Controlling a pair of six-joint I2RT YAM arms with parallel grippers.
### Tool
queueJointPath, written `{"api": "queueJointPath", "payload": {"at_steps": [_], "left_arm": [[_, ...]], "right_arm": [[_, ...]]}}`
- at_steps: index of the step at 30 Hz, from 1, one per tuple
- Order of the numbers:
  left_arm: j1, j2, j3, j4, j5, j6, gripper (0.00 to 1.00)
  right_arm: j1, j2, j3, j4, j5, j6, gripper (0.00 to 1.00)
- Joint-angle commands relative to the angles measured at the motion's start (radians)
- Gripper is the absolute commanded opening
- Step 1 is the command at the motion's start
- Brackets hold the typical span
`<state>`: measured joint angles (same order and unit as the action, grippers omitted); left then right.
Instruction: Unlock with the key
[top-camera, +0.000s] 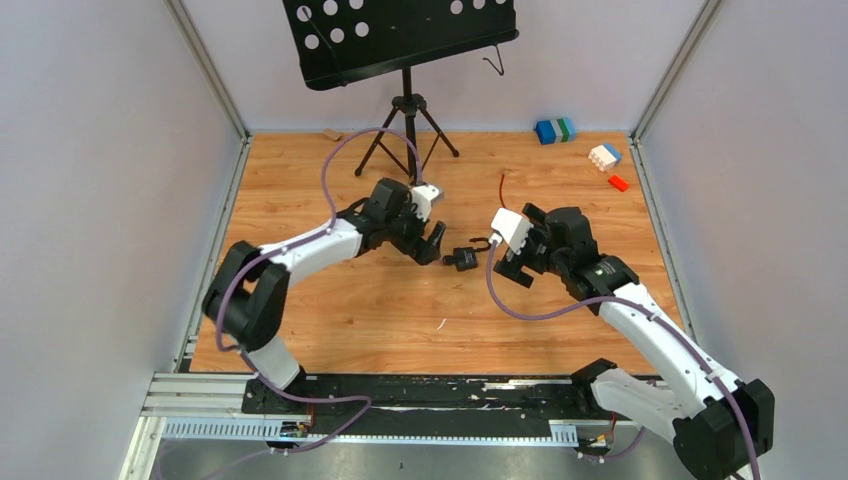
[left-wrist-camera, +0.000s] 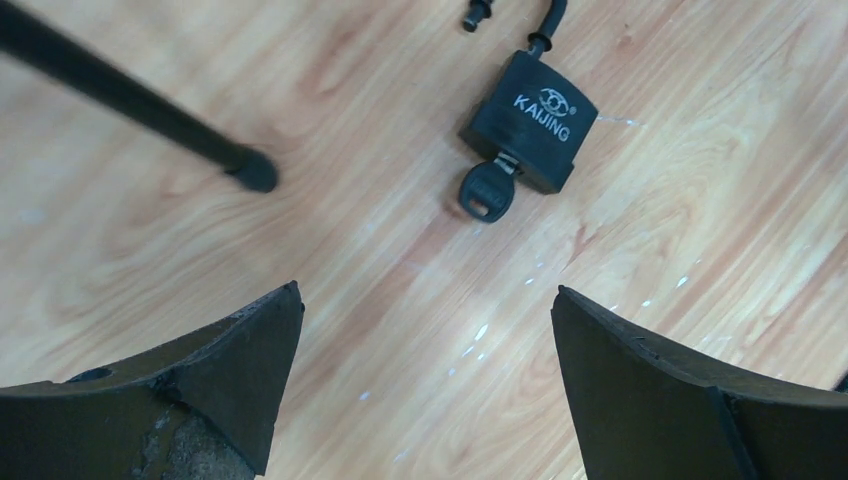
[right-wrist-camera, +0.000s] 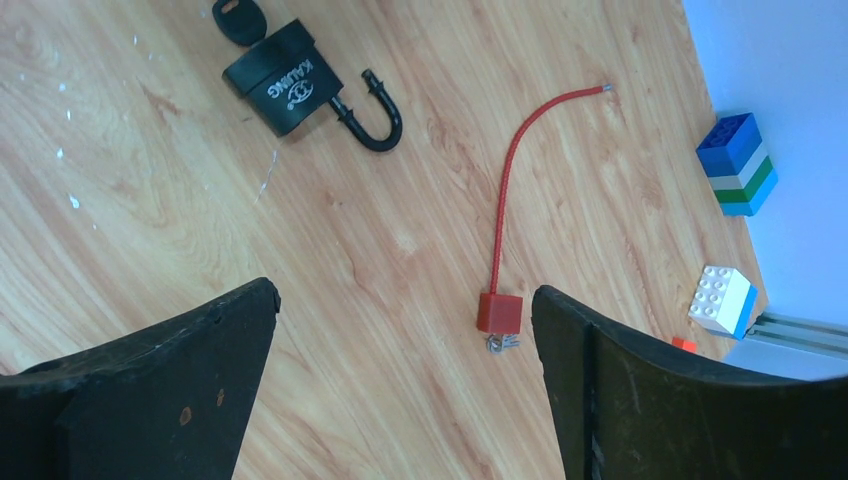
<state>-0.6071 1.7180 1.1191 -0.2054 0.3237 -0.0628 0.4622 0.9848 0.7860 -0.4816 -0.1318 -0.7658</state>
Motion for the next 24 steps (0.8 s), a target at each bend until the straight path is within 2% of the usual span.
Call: {"api": "queueJointPath", "payload": {"at_steps": [1, 7, 11, 19, 24], "left_arm": [[0.000, -0.212, -0.067, 0.008, -0.190, 0.221, 1.00], [0.036, -0.465, -0.180, 0.040, -0.400, 0.314, 1.00], [0.100, -0.585, -0.244, 0.077, -0.460, 0.315, 1.00], [0.356, -0.810, -0.380, 0.264, -0.337, 0.141, 1.00], [0.459, -0.845, -0.384, 0.267, -0.242, 0.082, 1.00]], "right_arm": [[-0.006, 0.024, 0.076, 0.029, 0.017, 0.088, 1.00], [-0.024, 0.059, 0.114, 0.092, 0.042, 0.203, 1.00], [-0.051, 0.075, 0.125, 0.151, 0.045, 0.303, 1.00], [-0.116, 0.123, 0.160, 0.199, 0.041, 0.488, 1.00], [-0.166, 0.109, 0.155, 0.191, 0.024, 0.585, 1.00]]}}
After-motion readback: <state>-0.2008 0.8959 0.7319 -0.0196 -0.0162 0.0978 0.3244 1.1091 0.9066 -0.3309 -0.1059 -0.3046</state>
